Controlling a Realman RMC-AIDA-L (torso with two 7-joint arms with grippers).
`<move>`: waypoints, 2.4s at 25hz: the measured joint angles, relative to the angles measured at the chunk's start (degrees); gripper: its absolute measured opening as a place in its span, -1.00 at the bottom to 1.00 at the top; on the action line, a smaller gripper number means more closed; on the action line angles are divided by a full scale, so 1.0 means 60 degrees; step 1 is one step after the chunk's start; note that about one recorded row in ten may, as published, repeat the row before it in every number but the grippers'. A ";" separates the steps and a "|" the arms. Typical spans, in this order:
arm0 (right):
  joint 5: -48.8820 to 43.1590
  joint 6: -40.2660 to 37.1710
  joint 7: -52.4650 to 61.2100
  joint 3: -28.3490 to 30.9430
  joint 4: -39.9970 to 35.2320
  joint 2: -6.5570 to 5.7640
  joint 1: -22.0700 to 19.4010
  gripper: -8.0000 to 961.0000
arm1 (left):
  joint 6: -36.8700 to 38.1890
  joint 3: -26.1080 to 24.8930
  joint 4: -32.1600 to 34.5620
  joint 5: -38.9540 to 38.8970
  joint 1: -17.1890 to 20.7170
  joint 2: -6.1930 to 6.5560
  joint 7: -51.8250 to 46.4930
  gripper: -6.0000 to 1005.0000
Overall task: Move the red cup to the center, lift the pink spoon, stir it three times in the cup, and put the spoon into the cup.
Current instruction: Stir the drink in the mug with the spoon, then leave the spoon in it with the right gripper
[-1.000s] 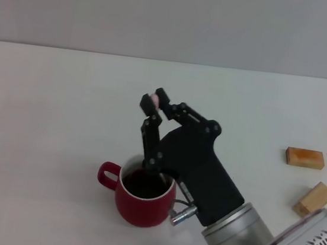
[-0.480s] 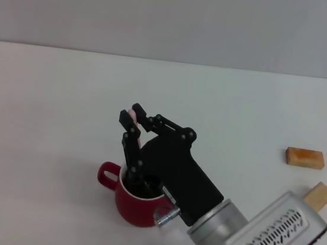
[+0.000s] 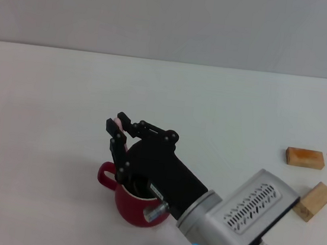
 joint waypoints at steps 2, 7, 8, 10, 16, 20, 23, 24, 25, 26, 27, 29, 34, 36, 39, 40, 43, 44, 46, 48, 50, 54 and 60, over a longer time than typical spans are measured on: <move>-0.0011 0.0234 0.0012 0.0147 -0.0107 0.0002 0.0129 -0.98 | -0.0009 0.0001 0.0000 -0.0001 -0.0018 -0.0001 0.0023 0.66; -0.0063 0.0309 0.0021 0.0271 -0.0282 0.0002 0.0238 -0.98 | -0.0015 0.0000 0.0000 -0.0001 -0.0020 -0.0004 0.0031 0.66; -0.0077 0.0314 0.0024 0.0317 -0.0346 0.0003 0.0265 -0.98 | -0.0031 0.0001 0.0000 -0.0001 -0.0021 -0.0013 0.0032 0.66; -0.0092 0.0318 0.0032 0.0475 -0.0564 0.0003 0.0284 -0.98 | -0.0041 0.0002 0.0000 -0.0001 -0.0021 -0.0018 0.0033 0.66; -0.0217 -0.0185 0.0032 0.0463 -0.0618 -0.0031 -0.0079 -0.98 | -0.0073 0.0056 0.0000 0.0008 -0.0010 -0.0029 0.0042 0.66; -0.0723 -0.0674 -0.0021 0.0454 -0.0467 -0.0032 -0.0856 -0.98 | -0.0087 0.0091 -0.0001 0.0063 -0.0018 -0.0033 0.0051 0.66; -0.1034 -0.1302 -0.0058 0.0316 -0.0303 -0.0051 -0.1705 -0.98 | -0.0105 0.0125 -0.0012 0.0091 0.0001 -0.0045 0.0053 0.66; -0.1034 -0.1302 -0.0058 0.0316 -0.0303 -0.0051 -0.1705 -0.98 | -0.0105 0.0125 -0.0012 0.0091 0.0001 -0.0045 0.0053 0.66; -0.1129 -0.1467 -0.0062 0.0279 -0.0282 -0.0058 -0.1912 -0.98 | -0.0106 0.0132 -0.0015 0.0096 0.0014 -0.0045 0.0053 0.66; -0.1245 -0.1618 -0.0065 0.0248 -0.0258 -0.0063 -0.2111 -0.98 | -0.0105 0.0134 -0.0015 0.0097 0.0018 -0.0045 0.0053 0.66; -0.1395 -0.1750 -0.0070 0.0218 -0.0217 -0.0062 -0.2355 -0.98 | -0.0105 0.0135 -0.0015 0.0098 0.0020 -0.0045 0.0053 0.66; -0.1527 -0.1840 -0.0072 0.0206 -0.0162 -0.0056 -0.2549 -0.98 | -0.0108 0.0162 -0.0015 0.0100 0.0024 -0.0038 0.0053 0.66; -0.1603 -0.1615 -0.0078 0.0158 -0.0064 -0.0008 -0.2276 -0.98 | -0.0118 0.0206 -0.0014 0.0103 0.0023 -0.0029 0.0053 0.66; -0.1602 -0.1505 -0.0077 0.0154 -0.0046 -0.0006 -0.2147 -0.98 | -0.0118 0.0207 -0.0015 0.0103 0.0018 -0.0025 0.0054 0.66; -0.1542 -0.1145 -0.0039 0.0144 -0.0034 -0.0002 -0.1747 -0.98 | -0.0117 0.0208 -0.0014 0.0102 0.0014 -0.0017 0.0053 0.66; -0.1514 -0.0904 -0.0012 0.0159 -0.0033 0.0000 -0.1471 -0.98 | -0.0117 0.0207 -0.0015 0.0102 0.0013 -0.0016 0.0053 0.66; -0.1503 -0.0688 -0.0008 0.0217 -0.0035 0.0002 -0.1222 -0.98 | -0.0118 0.0207 -0.0014 0.0083 0.0024 -0.0013 0.0053 0.66; -0.1502 -0.0630 -0.0004 0.0246 -0.0053 0.0002 -0.1128 -0.98 | -0.0118 0.0207 -0.0014 0.0083 0.0024 -0.0013 0.0053 0.66; -0.1499 -0.0539 0.0005 0.0340 -0.0135 0.0003 -0.0938 -0.98 | -0.0117 0.0203 -0.0014 0.0065 0.0027 -0.0013 0.0053 0.66; -0.1496 -0.0473 0.0011 0.0528 -0.0289 0.0002 -0.0828 -0.98 | -0.0116 0.0189 -0.0014 0.0055 0.0023 -0.0013 0.0053 0.66; -0.1495 -0.0463 0.0013 0.0604 -0.0381 0.0002 -0.0813 -0.98 | -0.0116 0.0179 -0.0015 0.0048 0.0015 -0.0014 0.0053 0.66; -0.1492 -0.0555 0.0013 0.0835 -0.0698 -0.0020 -0.0884 -0.98 | -0.0146 0.0190 -0.0014 0.0043 -0.0002 -0.0027 0.0053 0.66; -0.1577 -0.1255 -0.0041 0.0837 -0.0758 -0.0097 -0.1671 -0.98 | -0.0154 0.0206 -0.0026 0.0050 0.0022 -0.0043 0.0052 0.66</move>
